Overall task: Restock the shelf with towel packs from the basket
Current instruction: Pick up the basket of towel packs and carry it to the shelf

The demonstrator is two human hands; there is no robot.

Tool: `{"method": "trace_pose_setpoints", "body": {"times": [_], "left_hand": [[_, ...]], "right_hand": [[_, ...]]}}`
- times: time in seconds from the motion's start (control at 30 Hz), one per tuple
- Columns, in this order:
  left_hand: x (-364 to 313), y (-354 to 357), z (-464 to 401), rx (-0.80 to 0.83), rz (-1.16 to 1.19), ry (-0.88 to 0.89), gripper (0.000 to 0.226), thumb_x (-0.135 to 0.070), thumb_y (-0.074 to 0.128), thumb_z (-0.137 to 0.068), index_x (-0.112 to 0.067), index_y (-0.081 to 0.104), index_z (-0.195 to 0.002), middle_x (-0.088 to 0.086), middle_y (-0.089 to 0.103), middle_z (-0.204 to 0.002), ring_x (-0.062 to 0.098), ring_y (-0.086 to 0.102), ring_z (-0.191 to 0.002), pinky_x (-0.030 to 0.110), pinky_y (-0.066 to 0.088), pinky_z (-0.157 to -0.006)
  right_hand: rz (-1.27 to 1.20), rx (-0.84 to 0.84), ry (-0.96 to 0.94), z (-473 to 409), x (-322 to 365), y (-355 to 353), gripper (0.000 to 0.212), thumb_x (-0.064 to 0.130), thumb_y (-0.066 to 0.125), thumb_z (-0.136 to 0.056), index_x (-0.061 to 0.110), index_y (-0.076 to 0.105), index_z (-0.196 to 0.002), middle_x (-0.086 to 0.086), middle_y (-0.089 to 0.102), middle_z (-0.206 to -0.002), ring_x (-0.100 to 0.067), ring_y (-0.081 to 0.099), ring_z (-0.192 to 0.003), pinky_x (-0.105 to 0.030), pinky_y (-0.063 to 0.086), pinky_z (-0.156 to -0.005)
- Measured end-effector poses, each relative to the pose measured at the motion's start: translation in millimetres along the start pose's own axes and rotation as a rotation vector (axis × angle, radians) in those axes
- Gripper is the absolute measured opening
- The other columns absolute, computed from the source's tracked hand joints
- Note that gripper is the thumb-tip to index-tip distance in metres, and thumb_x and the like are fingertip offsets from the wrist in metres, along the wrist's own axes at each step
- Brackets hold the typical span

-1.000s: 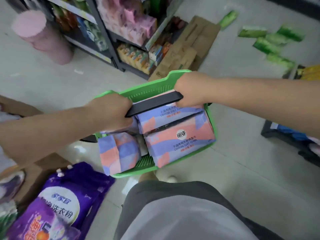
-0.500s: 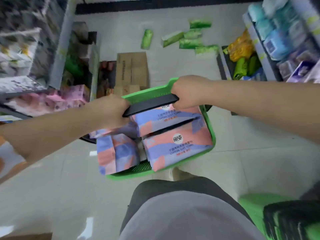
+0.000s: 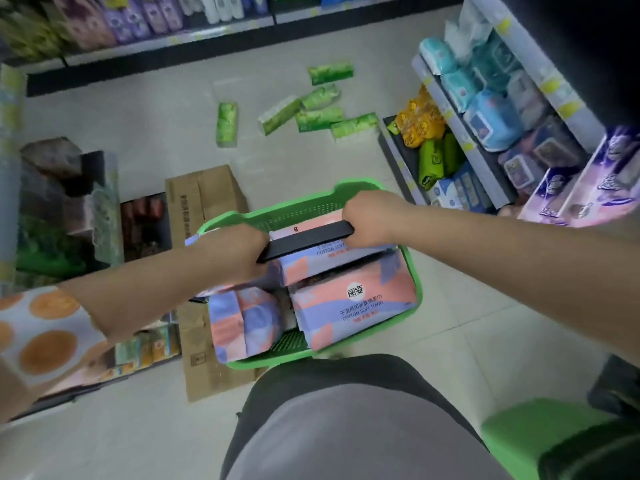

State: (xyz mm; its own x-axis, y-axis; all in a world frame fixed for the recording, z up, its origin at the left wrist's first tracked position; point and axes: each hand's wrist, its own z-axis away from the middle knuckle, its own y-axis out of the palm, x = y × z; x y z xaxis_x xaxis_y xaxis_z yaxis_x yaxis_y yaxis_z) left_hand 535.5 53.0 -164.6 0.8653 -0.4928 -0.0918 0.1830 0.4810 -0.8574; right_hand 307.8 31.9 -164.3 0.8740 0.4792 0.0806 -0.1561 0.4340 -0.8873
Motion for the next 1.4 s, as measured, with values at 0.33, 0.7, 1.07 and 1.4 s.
{"method": "trace_pose_setpoints", "body": {"times": [0.33, 0.7, 1.07, 1.4], "left_hand": [[42.3, -70.4, -164.0, 0.078, -0.233, 0.237, 0.024, -0.032, 0.052, -0.087, -0.01, 0.057, -0.093, 0.013, 0.061, -0.084, 0.029, 0.056, -0.079, 0.03, 0.039, -0.063], [27.6, -116.5, -352.7, 0.164, -0.32, 0.387, 0.028, -0.033, 0.055, -0.083, -0.012, 0.058, -0.102, 0.01, 0.064, -0.098, 0.028, 0.062, -0.091, 0.035, 0.051, -0.071], [-15.1, -159.2, -476.9, 0.275, -0.481, 0.505, 0.023, -0.027, 0.051, -0.088, -0.011, 0.057, -0.104, 0.011, 0.062, -0.105, 0.029, 0.061, -0.097, 0.033, 0.046, -0.072], [-58.3, -168.2, -579.0, 0.318, -0.641, 0.787, 0.025, -0.024, 0.049, -0.089, -0.009, 0.056, -0.108, 0.014, 0.06, -0.105, 0.033, 0.06, -0.095, 0.034, 0.043, -0.067]], "right_hand": [[-0.228, 0.068, 0.281, -70.4, -88.6, -6.0, 0.031, 0.027, 0.057, -0.082, 0.016, 0.041, -0.058, 0.0, 0.04, -0.058, -0.019, 0.041, -0.053, -0.023, 0.027, -0.043], [-0.475, 0.066, 0.493, -120.1, -211.7, 12.1, 0.019, 0.024, 0.055, -0.083, 0.016, 0.047, -0.067, 0.001, 0.041, -0.059, -0.021, 0.048, -0.059, -0.023, 0.031, -0.045], [-0.676, 0.095, 0.65, -150.4, -304.2, 28.9, 0.013, 0.02, 0.054, -0.083, 0.015, 0.048, -0.072, 0.002, 0.04, -0.062, -0.021, 0.051, -0.066, -0.023, 0.033, -0.046], [-0.805, 0.106, 0.933, -161.5, -347.0, 55.7, 0.011, 0.021, 0.053, -0.083, 0.015, 0.046, -0.077, 0.004, 0.038, -0.062, -0.021, 0.051, -0.07, -0.025, 0.038, -0.055]]}}
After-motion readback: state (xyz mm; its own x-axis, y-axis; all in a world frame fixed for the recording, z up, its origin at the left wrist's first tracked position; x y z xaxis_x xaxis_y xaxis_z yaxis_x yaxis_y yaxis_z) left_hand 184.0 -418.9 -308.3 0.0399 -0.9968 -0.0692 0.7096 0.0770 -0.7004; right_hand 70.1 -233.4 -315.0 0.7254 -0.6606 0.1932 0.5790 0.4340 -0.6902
